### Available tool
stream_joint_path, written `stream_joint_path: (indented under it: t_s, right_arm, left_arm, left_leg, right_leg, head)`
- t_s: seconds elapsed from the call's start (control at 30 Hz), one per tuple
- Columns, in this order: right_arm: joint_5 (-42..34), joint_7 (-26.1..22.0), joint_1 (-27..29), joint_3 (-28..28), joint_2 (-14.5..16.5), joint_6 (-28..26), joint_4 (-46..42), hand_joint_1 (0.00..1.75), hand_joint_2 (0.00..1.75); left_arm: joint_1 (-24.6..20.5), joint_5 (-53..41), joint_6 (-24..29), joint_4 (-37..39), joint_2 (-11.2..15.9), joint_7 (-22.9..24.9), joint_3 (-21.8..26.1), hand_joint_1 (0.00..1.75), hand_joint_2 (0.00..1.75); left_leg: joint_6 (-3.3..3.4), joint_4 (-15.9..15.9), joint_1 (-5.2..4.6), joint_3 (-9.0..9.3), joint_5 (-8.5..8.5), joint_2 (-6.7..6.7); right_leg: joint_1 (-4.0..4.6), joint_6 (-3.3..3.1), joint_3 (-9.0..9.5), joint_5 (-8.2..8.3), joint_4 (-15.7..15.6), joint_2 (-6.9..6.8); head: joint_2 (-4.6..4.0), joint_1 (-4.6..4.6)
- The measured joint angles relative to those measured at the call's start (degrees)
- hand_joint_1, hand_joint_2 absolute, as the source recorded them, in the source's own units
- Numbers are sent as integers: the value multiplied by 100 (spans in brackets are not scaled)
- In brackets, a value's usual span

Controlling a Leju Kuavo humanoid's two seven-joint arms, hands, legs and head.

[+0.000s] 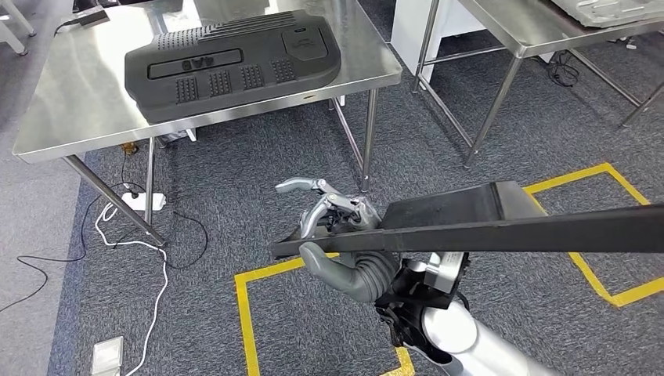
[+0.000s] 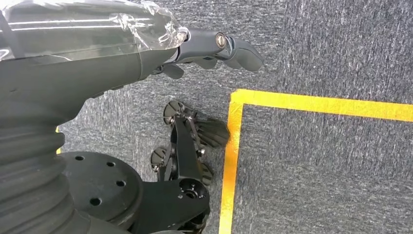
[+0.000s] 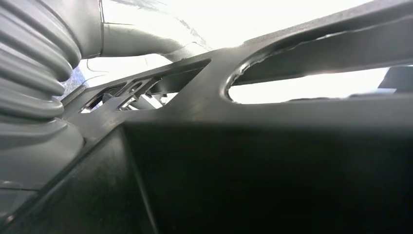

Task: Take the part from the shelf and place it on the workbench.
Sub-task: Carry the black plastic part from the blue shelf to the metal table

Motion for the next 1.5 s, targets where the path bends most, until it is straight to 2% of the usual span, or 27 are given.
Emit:
stream_joint_path:
  t_s: [0.1, 0.17, 0.23, 0.33, 0.4, 0.47, 0.5, 0.53, 0.6, 0.67, 0.73, 0.8, 0.83, 0.9, 0.93, 1.03, 1.07, 1.1, 1.17, 1.23, 1.27, 1.3, 1.37, 1.4, 1.43, 1.47, 1.5]
  right_arm:
    - [17, -4, 9, -2, 3, 7, -1, 175, 175]
    - [27, -9, 19, -11, 4, 16, -2, 175, 175]
    - [36, -13, 20, -28, 5, 31, -2, 175, 175]
    - [42, -14, 57, -42, 9, 52, -2, 175, 175]
    - [45, -15, 76, -48, 10, 61, -2, 175, 175]
    - [47, -16, 85, -63, 9, 64, 2, 175, 175]
    - [48, -19, 89, -71, 11, 67, 6, 175, 175]
    - [49, -21, 104, -78, 14, 71, 9, 175, 175]
    - [50, -26, 130, -92, 20, 76, 11, 175, 175]
    - [51, -30, 140, -109, 29, 78, 5, 175, 175]
    - [54, -33, 141, -119, 37, 85, 0, 175, 175]
    - [56, -32, 152, -122, 37, 95, 0, 175, 175]
    - [56, -30, 156, -122, 37, 97, 0, 175, 175]
    - [58, -29, 158, -122, 37, 101, 0, 175, 175]
    - [58, -29, 158, -123, 37, 105, 0, 175, 175]
    - [60, -28, 167, -125, 38, 115, 14, 175, 175]
    - [62, -27, 167, -125, 42, 120, 19, 175, 175]
    - [62, -27, 158, -127, 51, 123, 19, 175, 175]
    - [65, -33, 112, -138, 71, 131, -2, 175, 175]
    - [69, -38, 83, -148, 81, 135, -19, 175, 175]
    - [72, -38, 88, -148, 79, 137, -20, 175, 175]
    - [71, -36, 96, -147, 78, 138, -20, 175, 175]
    - [67, -34, 107, -147, 76, 139, -20, 175, 175]
    - [65, -34, 106, -147, 76, 140, -20, 175, 175]
    - [65, -32, 105, -147, 75, 140, -20, 175, 175]
    - [68, -27, 107, -146, 74, 137, -19, 175, 175]
    - [73, -21, 110, -146, 72, 128, -16, 175, 175]
  left_arm:
    - [-2, 0, 5, 0, 0, -11, -1, 0, 175]
    - [2, 1, 9, -5, -2, -16, -2, 0, 175]
    - [2, 2, 12, -10, -4, -18, -2, 0, 175]
    - [10, 4, 26, -11, -4, -19, -2, 0, 175]
    - [21, 4, 36, -12, -9, -19, -2, 0, 175]
    - [20, 3, 41, -11, -7, -20, -2, 0, 175]
    - [13, 3, 45, -11, -1, -20, -1, 0, 175]
    - [5, 2, 50, -11, 6, -20, -1, 0, 175]
    - [-4, -1, 55, -20, 7, -22, -2, 0, 175]
    - [-8, -4, 55, -28, 0, -26, -3, 0, 175]
    - [-27, -7, 56, -30, 1, -28, -4, 0, 175]
    - [-27, -8, 57, -31, 0, -30, -4, 0, 175]
    - [-13, -7, 58, -31, -2, -31, -4, 0, 175]
    - [22, -9, 64, -32, -9, -32, -4, 0, 175]
    - [38, -14, 69, -32, -13, -33, -4, 0, 175]
    - [97, -31, 88, -26, -9, -38, -7, 0, 175]
    - [101, -36, 92, -25, -9, -43, -9, 0, 175]
    - [84, -43, 93, -25, -12, -48, -12, 0, 175]
    - [8, -57, 93, -26, -12, -58, -14, 0, 175]
    - [-44, -67, 93, -26, -8, -75, -10, 0, 175]
    - [-44, -68, 95, -26, -8, -83, -8, 0, 175]
    - [-35, -68, 95, -26, -9, -89, -7, 0, 175]
    - [-9, -67, 96, -26, -19, -96, -8, 0, 175]
    - [-2, -68, 96, -26, -25, -103, -9, 0, 175]
    - [-2, -74, 96, -26, -30, -114, -9, 0, 175]
    - [0, -81, 96, -26, -34, -125, -9, 0, 175]
    - [0, -91, 96, -25, -36, -134, -9, 0, 175]
  left_leg:
    - [45, -114, -3, 47, -5, 10]
    - [84, -289, 34, 217, -9, 29]
    - [98, -372, 65, 385, -29, 50]
    - [58, -365, 96, 480, -119, 71]
    - [-15, -338, 153, 584, -224, 67]
    - [-124, -291, 216, 694, -370, 50]
    - [-179, -262, 232, 715, -434, 41]
    - [-228, -245, 234, 715, -487, 35]
    - [-291, -224, 223, 726, -528, 32]
    - [-328, 53, 216, 632, -427, 150]
    - [-345, 774, 190, 187, -306, 362]
    - [-334, 1439, 147, -396, -494, 461]
    - [-313, 1575, 123, -621, -684, 465]
    - [-213, 1375, 54, -864, -900, 465]
    - [-121, 1084, 5, -906, -780, 464]
    - [197, 200, -180, -887, 542, 418]
    - [250, 91, -227, -838, 796, 402]
    - [261, 89, -260, -766, 752, 389]
    - [289, -8, -249, -529, 561, 380]
    - [314, -139, -198, -235, 397, 366]
    - [315, -193, -178, -90, 319, 364]
    - [312, -231, -157, 41, 247, 356]
    - [276, -265, -114, 292, 88, 333]
    - [253, -268, -94, 411, -8, 316]
    - [227, -264, -75, 527, -108, 300]
    - [196, -262, -63, 608, -210, 287]
    - [165, -230, -57, 706, -315, 275]
  right_leg:
    - [2, 52, 36, 73, 16, 0]
    - [18, 117, 33, 103, 180, -33]
    - [14, 163, -172, -109, 592, -75]
    - [-39, 241, -691, -407, 1335, -96]
    - [-93, 311, -689, -132, 1095, -107]
    - [-141, 424, -448, 266, 430, -68]
    - [-147, 430, -358, 289, 195, -31]
    - [-143, 379, -332, 267, 103, 9]
    - [-123, 178, -306, 109, 106, 28]
    - [-116, 50, -181, 38, 84, -12]
    - [-92, -12, 51, -81, -5, -80]
    - [-48, -51, 346, -226, -120, -148]
    - [-21, -68, 514, -306, -184, -171]
    - [44, -97, 890, -479, -318, -198]
    - [83, -111, 1093, -574, -392, -207]
    - [132, -106, 1591, -860, -592, -190]
    - [113, -80, 1714, -920, -649, -172]
    - [102, -33, 1788, -919, -649, -154]
    - [80, 55, 1644, -667, -164, -153]
    - [75, 126, 1079, -421, 821, -151]
    - [65, 147, 763, -498, 1207, -150]
    - [55, 169, 477, -727, 1419, -149]
    - [37, 227, 47, -1350, 1392, -151]
    - [29, 252, -103, -1518, 1217, -151]
    - [20, 265, -217, -1465, 961, -151]
    - [12, 266, -296, -1105, 649, -152]
    - [7, 261, -341, -576, 361, -156]
  head:
    - [0, -49]
    - [1, -45]
    - [0, 4]
    - [0, 79]
    - [0, 108]
    - [-1, 149]
    - [0, 189]
    - [0, 216]
    - [0, 208]
    - [0, 123]
    - [0, 41]
    - [-1, -26]
    - [0, -50]
    - [1, -97]
    - [1, -126]
    - [1, -97]
    - [1, -75]
    - [1, -61]
    - [0, -105]
    - [0, -80]
    - [-1, -53]
    - [0, -26]
    - [0, 14]
    - [1, 36]
    - [0, 67]
    - [0, 99]
    - [-1, 127]
